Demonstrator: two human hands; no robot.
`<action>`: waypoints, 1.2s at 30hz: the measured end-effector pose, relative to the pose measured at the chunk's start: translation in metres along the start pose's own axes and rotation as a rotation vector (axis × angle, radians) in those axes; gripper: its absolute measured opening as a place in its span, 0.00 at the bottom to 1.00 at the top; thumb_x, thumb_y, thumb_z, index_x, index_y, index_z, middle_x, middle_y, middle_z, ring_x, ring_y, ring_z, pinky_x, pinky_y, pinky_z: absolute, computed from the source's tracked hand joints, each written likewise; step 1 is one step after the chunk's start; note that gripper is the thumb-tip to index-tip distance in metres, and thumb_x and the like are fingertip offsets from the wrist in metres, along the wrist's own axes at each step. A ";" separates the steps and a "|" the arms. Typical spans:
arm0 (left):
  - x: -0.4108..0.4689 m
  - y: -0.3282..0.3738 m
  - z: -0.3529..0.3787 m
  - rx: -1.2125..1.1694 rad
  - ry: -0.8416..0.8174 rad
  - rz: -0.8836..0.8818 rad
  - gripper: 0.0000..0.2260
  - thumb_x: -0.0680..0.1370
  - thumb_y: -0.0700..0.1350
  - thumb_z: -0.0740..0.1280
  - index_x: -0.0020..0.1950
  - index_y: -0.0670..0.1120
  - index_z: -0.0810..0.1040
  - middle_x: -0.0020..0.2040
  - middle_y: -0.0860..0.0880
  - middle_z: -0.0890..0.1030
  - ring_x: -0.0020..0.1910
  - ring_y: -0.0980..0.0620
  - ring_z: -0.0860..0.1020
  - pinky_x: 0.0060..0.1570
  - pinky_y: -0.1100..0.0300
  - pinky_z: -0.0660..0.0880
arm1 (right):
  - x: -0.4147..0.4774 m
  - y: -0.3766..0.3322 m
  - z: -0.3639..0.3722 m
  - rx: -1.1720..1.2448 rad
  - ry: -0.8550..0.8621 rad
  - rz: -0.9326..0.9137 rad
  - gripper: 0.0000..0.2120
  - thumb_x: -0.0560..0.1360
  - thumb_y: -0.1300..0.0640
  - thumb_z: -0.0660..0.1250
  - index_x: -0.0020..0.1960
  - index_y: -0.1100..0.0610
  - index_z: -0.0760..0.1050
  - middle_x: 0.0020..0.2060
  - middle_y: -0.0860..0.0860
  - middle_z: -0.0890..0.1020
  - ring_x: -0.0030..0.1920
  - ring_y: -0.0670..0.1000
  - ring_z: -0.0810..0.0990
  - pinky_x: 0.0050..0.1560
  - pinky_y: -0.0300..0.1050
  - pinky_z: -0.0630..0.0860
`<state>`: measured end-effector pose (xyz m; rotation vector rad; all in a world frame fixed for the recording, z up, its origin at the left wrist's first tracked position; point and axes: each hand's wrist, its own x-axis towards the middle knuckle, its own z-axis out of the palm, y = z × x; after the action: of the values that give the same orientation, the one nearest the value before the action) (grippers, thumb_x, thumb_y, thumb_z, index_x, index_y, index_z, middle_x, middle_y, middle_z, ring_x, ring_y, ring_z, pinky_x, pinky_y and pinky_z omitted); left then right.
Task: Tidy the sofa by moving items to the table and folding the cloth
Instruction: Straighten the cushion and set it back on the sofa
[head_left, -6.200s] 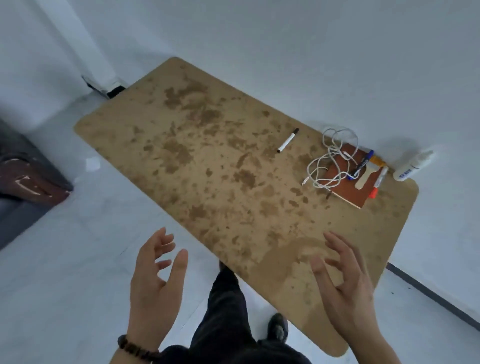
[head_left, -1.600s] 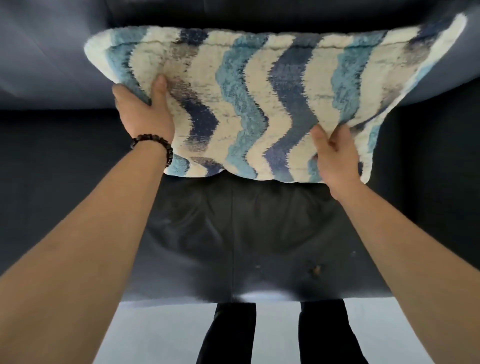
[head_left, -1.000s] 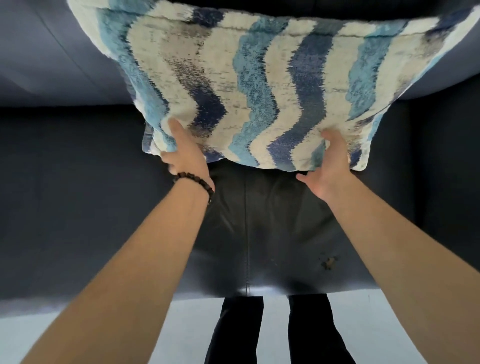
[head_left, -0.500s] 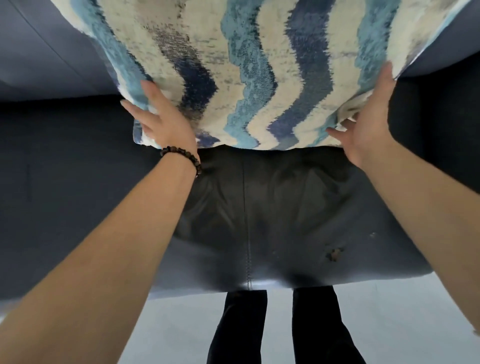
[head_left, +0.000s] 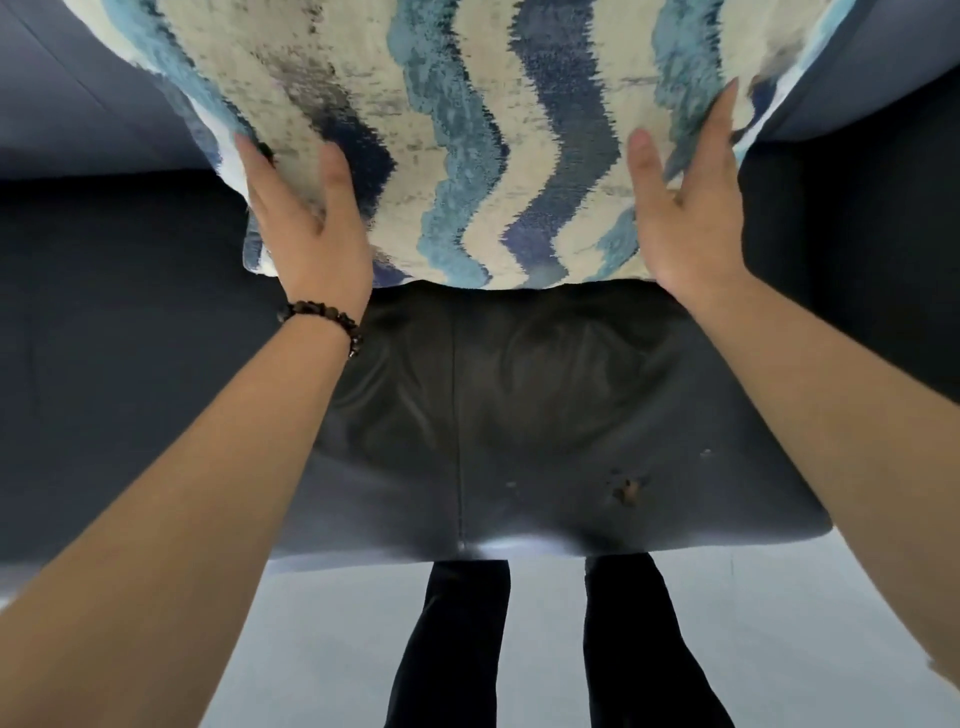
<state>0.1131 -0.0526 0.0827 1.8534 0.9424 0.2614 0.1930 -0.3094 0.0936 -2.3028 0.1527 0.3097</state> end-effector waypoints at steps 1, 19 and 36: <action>-0.011 0.002 -0.003 0.035 -0.037 0.033 0.33 0.82 0.57 0.57 0.80 0.43 0.47 0.80 0.49 0.50 0.78 0.55 0.50 0.74 0.66 0.48 | -0.008 0.002 -0.006 -0.067 -0.013 -0.086 0.41 0.80 0.35 0.55 0.81 0.53 0.39 0.80 0.52 0.53 0.80 0.51 0.51 0.63 0.24 0.54; -0.382 0.266 -0.236 -0.001 0.090 0.102 0.23 0.80 0.55 0.60 0.74 0.53 0.63 0.69 0.58 0.71 0.68 0.63 0.69 0.68 0.57 0.67 | -0.286 -0.180 -0.292 0.067 -0.177 -0.482 0.27 0.81 0.38 0.57 0.76 0.46 0.61 0.70 0.42 0.70 0.72 0.43 0.67 0.68 0.44 0.69; -0.542 0.126 -0.533 -0.080 0.640 -0.116 0.24 0.75 0.56 0.63 0.71 0.61 0.64 0.64 0.60 0.74 0.61 0.59 0.74 0.60 0.55 0.72 | -0.532 -0.288 -0.159 0.050 -0.477 -0.790 0.25 0.77 0.38 0.61 0.72 0.41 0.64 0.64 0.34 0.72 0.66 0.38 0.71 0.61 0.35 0.69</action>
<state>-0.4860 -0.0964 0.5653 1.6535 1.4393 0.8399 -0.2323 -0.2234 0.5444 -1.9865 -0.9461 0.4135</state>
